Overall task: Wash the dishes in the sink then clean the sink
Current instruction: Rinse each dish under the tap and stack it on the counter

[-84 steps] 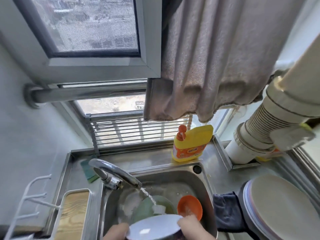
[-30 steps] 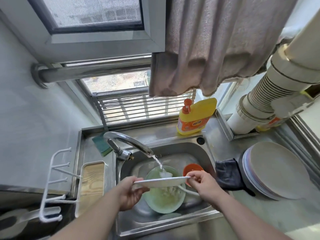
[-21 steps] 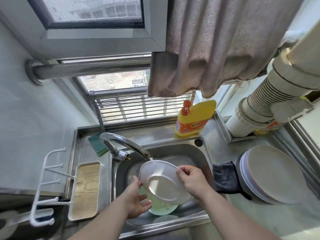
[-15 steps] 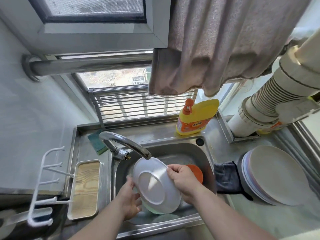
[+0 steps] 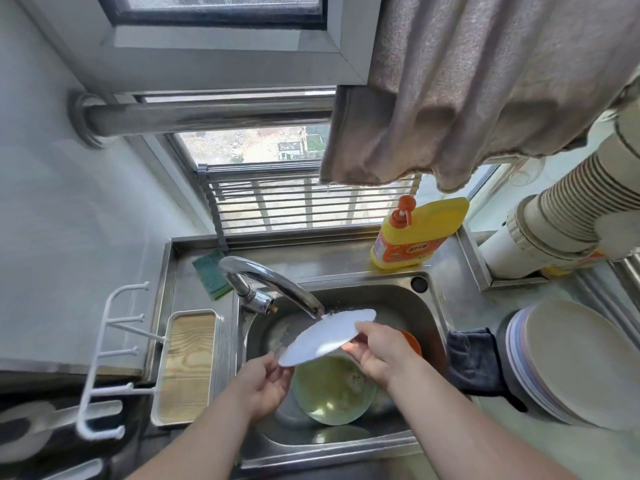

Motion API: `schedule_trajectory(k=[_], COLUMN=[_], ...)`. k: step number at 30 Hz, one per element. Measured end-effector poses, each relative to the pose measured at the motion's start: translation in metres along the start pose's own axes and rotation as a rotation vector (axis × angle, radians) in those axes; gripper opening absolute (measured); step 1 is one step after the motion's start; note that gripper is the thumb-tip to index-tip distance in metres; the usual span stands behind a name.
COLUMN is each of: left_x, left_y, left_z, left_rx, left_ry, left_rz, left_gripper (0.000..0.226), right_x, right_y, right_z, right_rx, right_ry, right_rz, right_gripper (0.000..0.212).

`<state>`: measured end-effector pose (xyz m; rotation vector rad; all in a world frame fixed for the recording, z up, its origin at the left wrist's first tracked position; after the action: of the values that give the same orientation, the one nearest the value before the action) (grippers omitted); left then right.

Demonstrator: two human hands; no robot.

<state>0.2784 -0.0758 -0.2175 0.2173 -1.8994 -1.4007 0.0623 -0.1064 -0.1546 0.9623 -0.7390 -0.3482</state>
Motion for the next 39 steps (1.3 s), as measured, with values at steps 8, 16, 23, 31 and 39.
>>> schedule_trajectory(k=[8,16,23,31,39], left_x=[0.034,0.069,0.075,0.074,0.095], left_y=[0.002,0.013,0.007,0.002,-0.021], left_z=[-0.019,-0.006,0.010,0.026,0.008], left_rx=[0.124,0.084,0.061,0.089,0.106], left_ry=[0.125,-0.244,-0.560,-0.589,-0.620], left_rz=[0.085,0.098,0.100,0.122,0.111], left_gripper=[0.032,0.018,0.025,0.021,0.021], right_x=[-0.017,-0.092,-0.126,-0.141,-0.143], right_y=[0.000,0.031,0.040,0.014,0.017], right_z=[-0.006,0.004,0.007,-0.001,-0.002], right_rx=[-0.007,0.038,0.025,-0.025,0.045], right_ry=[-0.154,0.040,0.175,0.304,0.178], right_rz=[-0.066,-0.035,-0.058,-0.224,-0.254], right_gripper=[0.017,0.031,0.032,0.029,0.027])
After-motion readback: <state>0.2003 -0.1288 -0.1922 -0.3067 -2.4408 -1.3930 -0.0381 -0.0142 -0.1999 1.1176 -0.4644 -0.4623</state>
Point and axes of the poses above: each hand's wrist, its own y-axis away from the middle knuckle, its own x-axis out of the palm, z = x × y, the point moved 10 cm from there along -y, towards the middle knuckle, and after that the axes turned 10 degrees about z, right-handed, at the moved point
